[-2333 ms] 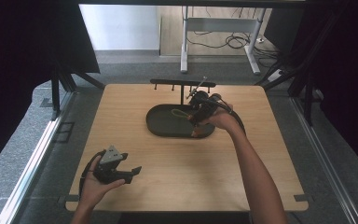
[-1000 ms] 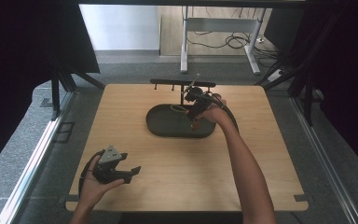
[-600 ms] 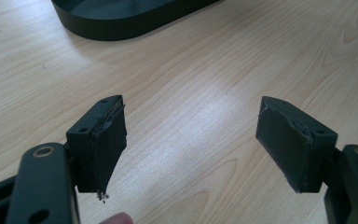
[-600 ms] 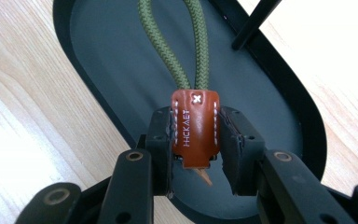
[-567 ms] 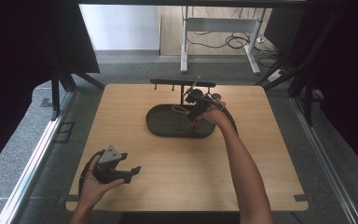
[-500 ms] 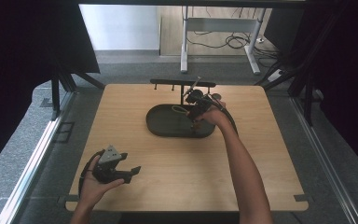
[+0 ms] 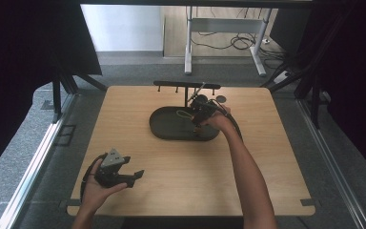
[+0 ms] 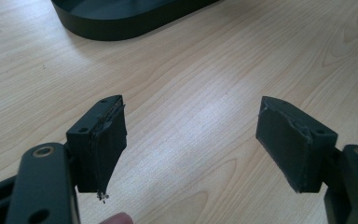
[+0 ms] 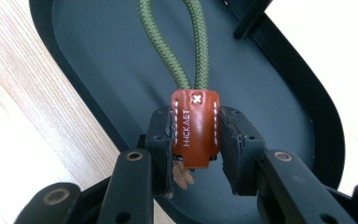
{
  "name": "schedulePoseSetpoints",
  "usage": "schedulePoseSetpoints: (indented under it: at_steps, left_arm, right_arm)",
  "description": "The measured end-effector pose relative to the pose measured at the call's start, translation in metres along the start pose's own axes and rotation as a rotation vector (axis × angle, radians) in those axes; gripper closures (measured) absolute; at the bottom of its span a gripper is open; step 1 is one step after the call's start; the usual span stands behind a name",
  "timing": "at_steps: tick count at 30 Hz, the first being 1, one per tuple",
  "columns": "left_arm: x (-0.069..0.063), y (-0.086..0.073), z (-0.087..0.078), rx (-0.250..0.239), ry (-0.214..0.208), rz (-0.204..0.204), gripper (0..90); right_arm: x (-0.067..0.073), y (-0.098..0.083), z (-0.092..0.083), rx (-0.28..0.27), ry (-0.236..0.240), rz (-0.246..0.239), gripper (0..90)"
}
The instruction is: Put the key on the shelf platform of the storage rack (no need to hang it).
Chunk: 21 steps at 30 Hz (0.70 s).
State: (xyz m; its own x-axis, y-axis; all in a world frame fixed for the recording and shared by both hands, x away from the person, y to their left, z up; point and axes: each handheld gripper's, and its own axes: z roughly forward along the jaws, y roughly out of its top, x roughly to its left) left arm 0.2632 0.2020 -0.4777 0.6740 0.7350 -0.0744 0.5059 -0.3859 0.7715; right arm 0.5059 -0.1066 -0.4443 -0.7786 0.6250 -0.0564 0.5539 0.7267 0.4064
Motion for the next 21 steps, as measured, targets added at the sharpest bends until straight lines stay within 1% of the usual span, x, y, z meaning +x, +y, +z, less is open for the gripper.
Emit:
schedulePoseSetpoints:
  at_steps: [1, 2, 7, 10, 13, 21]
  left_arm:
    - [0.0, 0.0, 0.0, 0.0, 0.0, 0.0, 24.7]
    - [0.0, 0.0, 0.0, 0.0, 0.0, 0.0, 24.7]
    - [0.0, 0.0, 0.0, 0.0, 0.001, 0.001, 24.7]
    - [0.0, 0.0, 0.0, 0.001, 0.002, 0.001, 24.7]
    - [0.0, 0.0, 0.0, 0.003, 0.004, 0.002, 24.7]
    - [0.0, 0.0, 0.0, -0.001, 0.004, -0.001, 24.7]
  right_arm:
    - [-0.001, -0.001, 0.001, 0.0, -0.001, -0.009, 66.9]
    - [0.0, -0.001, 0.002, 0.005, -0.001, -0.001, 66.8]
    - [0.0, -0.004, 0.006, 0.012, -0.001, 0.005, 66.7]
    - [-0.001, -0.006, 0.01, 0.012, 0.001, 0.0, 66.7]
    - [-0.001, -0.008, 0.014, 0.024, -0.003, -0.008, 66.3]
    - [-0.002, -0.01, 0.017, 0.031, -0.003, -0.006, 65.4]
